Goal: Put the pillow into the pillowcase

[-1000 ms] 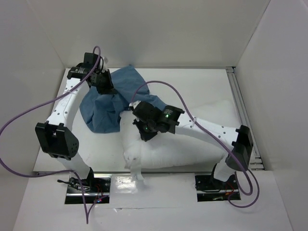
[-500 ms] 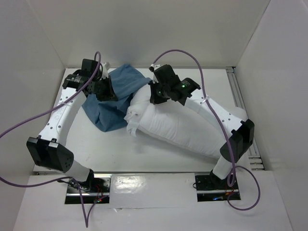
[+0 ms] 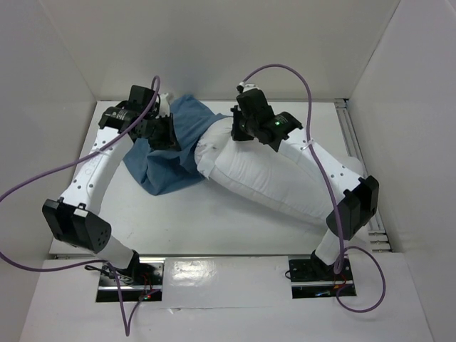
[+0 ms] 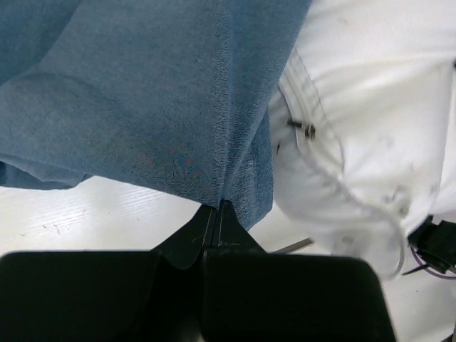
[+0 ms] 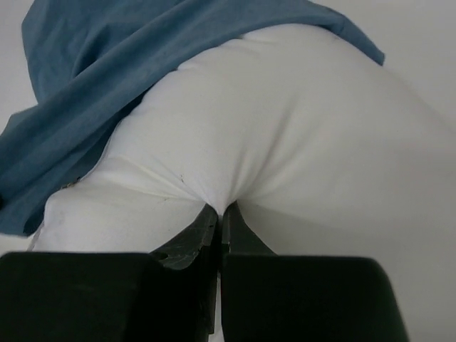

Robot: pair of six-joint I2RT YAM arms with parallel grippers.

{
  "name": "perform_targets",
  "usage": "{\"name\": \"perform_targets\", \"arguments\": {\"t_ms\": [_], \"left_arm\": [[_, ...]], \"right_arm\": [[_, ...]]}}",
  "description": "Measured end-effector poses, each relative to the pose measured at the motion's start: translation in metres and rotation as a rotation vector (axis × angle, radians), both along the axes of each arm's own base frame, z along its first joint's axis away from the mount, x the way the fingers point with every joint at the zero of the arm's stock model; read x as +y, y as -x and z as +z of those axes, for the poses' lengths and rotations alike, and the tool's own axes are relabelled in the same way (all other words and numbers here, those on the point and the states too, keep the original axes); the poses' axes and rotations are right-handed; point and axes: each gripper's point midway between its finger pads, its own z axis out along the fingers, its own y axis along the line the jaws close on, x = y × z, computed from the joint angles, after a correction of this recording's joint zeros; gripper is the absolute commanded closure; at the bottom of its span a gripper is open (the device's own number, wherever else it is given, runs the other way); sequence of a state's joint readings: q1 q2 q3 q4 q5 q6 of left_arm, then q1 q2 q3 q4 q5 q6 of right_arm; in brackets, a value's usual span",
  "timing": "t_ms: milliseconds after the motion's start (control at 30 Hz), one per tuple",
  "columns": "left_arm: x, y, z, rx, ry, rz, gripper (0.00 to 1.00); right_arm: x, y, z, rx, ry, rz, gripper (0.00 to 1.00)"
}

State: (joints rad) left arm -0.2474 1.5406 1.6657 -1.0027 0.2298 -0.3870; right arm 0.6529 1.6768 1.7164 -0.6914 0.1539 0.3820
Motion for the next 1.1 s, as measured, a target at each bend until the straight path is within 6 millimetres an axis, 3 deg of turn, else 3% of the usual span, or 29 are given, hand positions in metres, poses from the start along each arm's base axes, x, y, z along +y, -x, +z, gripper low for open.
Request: {"name": "perform_targets", "arguments": {"t_ms": [167, 400, 433, 500, 567, 667, 733, 767, 800, 833, 933, 1033, 1100], "left_arm": [[-0.011, 0.008, 0.017, -0.017, 0.064, -0.044, 1.00], [-0.035, 0.019, 0.045, -0.044, 0.163, -0.138, 1.00], [-0.037, 0.019, 0.050, -0.052, 0.175, -0.147, 0.94], [-0.042, 0.017, 0.059, -0.068, 0.200, -0.158, 0.57], [-0.048, 0.013, 0.065, -0.077, 0.230, -0.175, 0.27], [-0.053, -0.003, 0.055, -0.066, 0.227, -0.158, 0.20], [-0.049, -0.016, 0.033, -0.037, 0.165, -0.115, 0.30], [-0.045, -0.020, 0.020, -0.024, 0.134, -0.090, 0.44], [-0.039, -0.021, 0.004, -0.001, 0.099, -0.061, 0.73], [-0.032, -0.018, -0.012, 0.026, 0.066, -0.030, 0.83], [-0.011, 0.006, -0.050, 0.079, -0.004, 0.036, 1.00], [0.001, 0.035, -0.064, 0.071, -0.008, 0.069, 1.00], [0.001, 0.043, -0.064, 0.042, 0.023, 0.083, 0.98]], "right_arm": [[-0.015, -0.015, -0.010, -0.009, 0.008, -0.074, 1.00], [-0.012, -0.029, -0.037, 0.001, 0.032, -0.123, 1.00], [-0.011, -0.031, -0.039, -0.001, 0.035, -0.127, 1.00], [-0.007, -0.033, -0.042, -0.006, 0.042, -0.133, 1.00], [-0.004, -0.038, -0.045, -0.018, 0.045, -0.143, 1.00], [-0.001, -0.050, -0.055, -0.024, 0.044, -0.157, 1.00], [0.001, -0.055, -0.061, -0.018, 0.040, -0.159, 1.00], [0.001, -0.056, -0.063, -0.013, 0.037, -0.157, 1.00], [0.001, -0.057, -0.065, -0.008, 0.032, -0.154, 1.00], [0.001, -0.058, -0.065, -0.006, 0.027, -0.154, 1.00], [-0.003, -0.064, -0.064, -0.002, 0.004, -0.152, 1.00], [-0.009, -0.070, -0.063, 0.006, -0.023, -0.148, 1.00], [-0.011, -0.072, -0.062, 0.010, -0.040, -0.142, 1.00]]}}
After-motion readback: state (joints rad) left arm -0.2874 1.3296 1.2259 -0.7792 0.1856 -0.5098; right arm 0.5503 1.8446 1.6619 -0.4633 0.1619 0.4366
